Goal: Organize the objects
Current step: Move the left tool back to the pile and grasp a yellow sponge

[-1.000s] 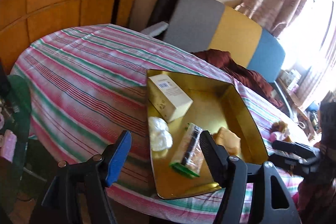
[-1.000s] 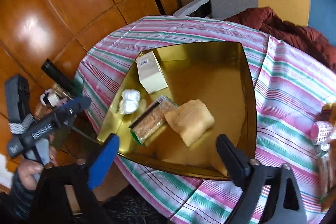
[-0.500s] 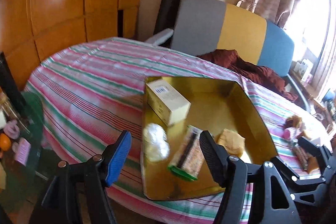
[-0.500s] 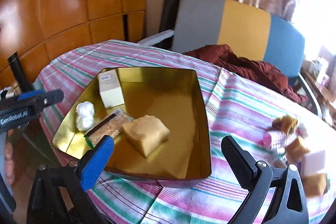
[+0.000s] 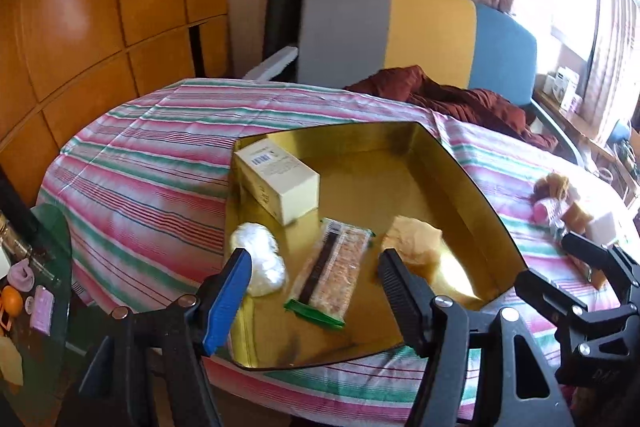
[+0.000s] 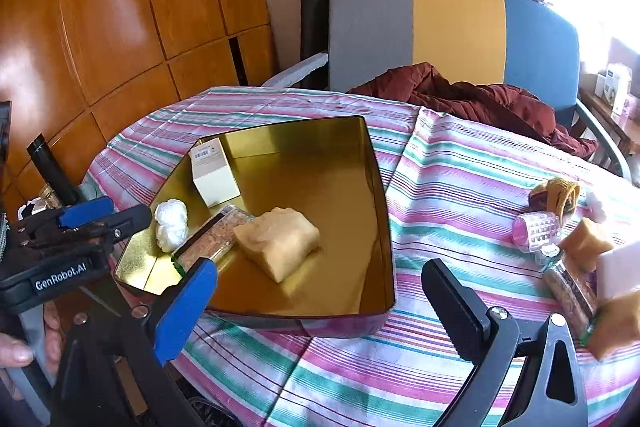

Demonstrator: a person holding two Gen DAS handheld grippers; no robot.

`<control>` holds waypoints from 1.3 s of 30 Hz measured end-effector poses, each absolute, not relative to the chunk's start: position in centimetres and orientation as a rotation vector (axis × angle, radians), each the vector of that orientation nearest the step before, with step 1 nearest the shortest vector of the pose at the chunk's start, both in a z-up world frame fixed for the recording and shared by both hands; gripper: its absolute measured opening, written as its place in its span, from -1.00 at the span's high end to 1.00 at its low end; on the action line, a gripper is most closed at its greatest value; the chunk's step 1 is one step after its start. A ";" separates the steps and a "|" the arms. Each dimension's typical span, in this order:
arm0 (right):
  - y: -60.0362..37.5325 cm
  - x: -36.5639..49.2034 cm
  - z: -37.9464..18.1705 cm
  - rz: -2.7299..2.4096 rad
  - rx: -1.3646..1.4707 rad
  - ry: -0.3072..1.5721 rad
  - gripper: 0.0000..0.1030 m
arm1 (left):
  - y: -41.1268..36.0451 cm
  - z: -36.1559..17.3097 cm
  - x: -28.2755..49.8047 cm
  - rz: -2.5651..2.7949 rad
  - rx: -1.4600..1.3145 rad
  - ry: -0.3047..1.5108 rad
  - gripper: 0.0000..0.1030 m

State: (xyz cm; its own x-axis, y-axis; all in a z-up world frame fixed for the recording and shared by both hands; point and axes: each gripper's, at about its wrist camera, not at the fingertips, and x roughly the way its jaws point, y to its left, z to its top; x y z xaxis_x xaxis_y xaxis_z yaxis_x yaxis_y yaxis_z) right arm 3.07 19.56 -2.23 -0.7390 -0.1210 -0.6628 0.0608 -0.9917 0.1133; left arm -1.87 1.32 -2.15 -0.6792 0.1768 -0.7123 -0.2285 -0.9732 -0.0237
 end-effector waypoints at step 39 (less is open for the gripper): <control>53.5 16.3 0.0 -3.325 1.178 -1.132 -1.00 | 19.6 -3.8 -0.2 1.967 -1.159 0.228 -0.39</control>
